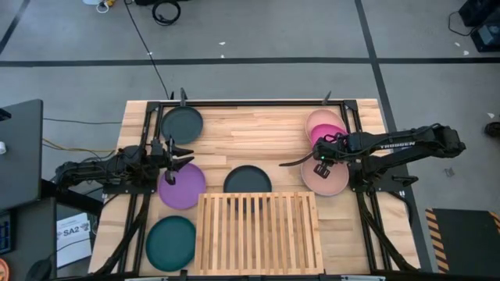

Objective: Place and stack plates onto a shelf
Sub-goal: Put the pink plate on the shelf

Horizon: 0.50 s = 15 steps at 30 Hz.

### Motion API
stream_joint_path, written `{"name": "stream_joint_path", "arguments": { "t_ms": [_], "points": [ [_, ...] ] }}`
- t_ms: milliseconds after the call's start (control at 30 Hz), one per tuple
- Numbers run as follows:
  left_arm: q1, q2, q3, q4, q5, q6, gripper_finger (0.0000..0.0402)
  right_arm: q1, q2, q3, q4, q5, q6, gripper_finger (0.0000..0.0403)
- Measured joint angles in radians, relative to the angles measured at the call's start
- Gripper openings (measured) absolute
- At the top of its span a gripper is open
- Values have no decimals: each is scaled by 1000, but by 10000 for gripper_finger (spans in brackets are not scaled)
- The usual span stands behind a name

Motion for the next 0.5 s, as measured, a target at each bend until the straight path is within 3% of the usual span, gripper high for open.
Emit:
{"name": "stream_joint_path", "arguments": {
  "t_ms": [500],
  "points": [
    [0,0,0,0,0,0,116,0,0,41,-30,9,-24,16]
  ]
}}
